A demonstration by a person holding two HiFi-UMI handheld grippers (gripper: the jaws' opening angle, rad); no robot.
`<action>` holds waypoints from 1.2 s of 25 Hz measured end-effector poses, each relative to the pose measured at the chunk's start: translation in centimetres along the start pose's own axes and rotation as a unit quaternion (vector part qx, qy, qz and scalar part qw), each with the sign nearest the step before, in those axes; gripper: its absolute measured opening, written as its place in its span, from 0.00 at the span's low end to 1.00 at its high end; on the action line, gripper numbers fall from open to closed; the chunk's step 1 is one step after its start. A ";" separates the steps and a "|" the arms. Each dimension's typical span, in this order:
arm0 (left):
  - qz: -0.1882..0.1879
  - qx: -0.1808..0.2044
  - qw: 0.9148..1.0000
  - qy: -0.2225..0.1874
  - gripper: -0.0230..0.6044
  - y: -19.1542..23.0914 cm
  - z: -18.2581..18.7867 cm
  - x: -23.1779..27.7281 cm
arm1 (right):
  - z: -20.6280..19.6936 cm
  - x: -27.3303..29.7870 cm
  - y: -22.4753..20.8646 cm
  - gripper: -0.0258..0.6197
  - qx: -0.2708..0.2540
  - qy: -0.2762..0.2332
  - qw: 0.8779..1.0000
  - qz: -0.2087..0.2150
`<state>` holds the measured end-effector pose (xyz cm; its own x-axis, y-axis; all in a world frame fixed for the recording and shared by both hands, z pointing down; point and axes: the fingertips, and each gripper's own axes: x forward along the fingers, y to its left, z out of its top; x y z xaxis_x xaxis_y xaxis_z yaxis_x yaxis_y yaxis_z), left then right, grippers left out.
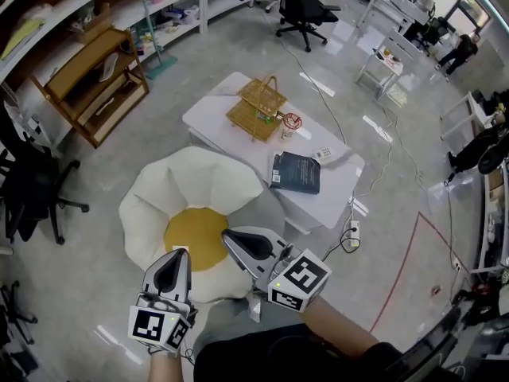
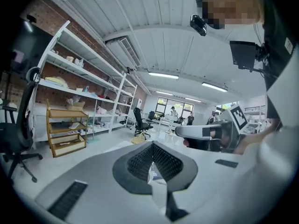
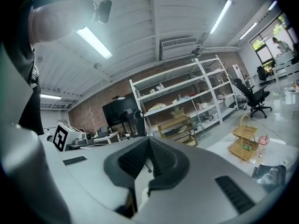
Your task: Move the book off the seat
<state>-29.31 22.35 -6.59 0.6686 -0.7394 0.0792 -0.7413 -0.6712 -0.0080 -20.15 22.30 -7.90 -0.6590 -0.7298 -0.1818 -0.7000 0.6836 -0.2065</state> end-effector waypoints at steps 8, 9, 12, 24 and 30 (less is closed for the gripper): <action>0.016 0.000 0.999 -0.028 0.05 -3.2 5.1 -2.4 | 5.1 -2.5 4.8 0.06 -0.020 -0.013 0.998 0.052; 0.016 0.000 0.999 -0.031 0.05 -3.7 5.7 -2.4 | 5.8 -3.0 5.0 0.06 -0.023 -0.016 0.998 0.054; 0.012 0.002 0.999 -0.038 0.05 -5.2 6.9 -2.4 | 7.5 -4.2 5.1 0.06 -0.027 -0.026 0.998 0.057; -0.001 0.021 0.999 -0.049 0.05 -7.5 10.3 -0.4 | 11.2 -4.2 4.0 0.06 -0.038 -0.053 0.995 0.073; -0.010 0.031 0.998 -0.058 0.05 -7.7 11.8 0.9 | 12.1 -3.7 3.0 0.06 -0.052 -0.060 0.993 0.082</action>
<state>-22.28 26.22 -18.20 0.6885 -0.7243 -0.0358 -0.7247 -0.6855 -0.0694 -16.49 26.96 -19.52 -0.7331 -0.6002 -0.3199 -0.6150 0.7858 -0.0649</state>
